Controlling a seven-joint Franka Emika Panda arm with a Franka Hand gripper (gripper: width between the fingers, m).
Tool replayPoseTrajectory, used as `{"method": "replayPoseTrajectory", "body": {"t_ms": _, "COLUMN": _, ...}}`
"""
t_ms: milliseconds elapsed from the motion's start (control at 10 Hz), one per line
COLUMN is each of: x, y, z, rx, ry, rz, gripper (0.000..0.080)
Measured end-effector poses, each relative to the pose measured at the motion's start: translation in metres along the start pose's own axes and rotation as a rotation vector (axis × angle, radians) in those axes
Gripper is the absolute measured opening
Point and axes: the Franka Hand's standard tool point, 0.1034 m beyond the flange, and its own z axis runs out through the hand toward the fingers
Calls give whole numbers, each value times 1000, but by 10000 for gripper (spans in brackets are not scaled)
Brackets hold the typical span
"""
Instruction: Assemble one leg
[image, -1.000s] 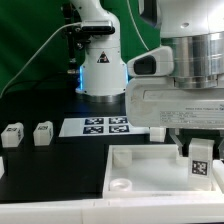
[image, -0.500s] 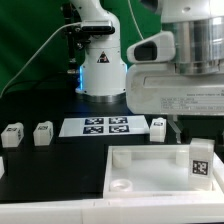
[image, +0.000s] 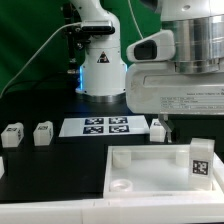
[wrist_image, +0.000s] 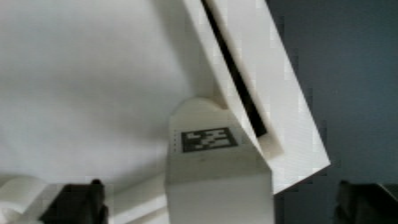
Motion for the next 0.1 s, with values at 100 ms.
{"method": "replayPoseTrajectory", "body": {"t_ms": 100, "x": 0, "y": 0, "z": 0, "rx": 0, "ry": 0, "rz": 0, "gripper": 648}}
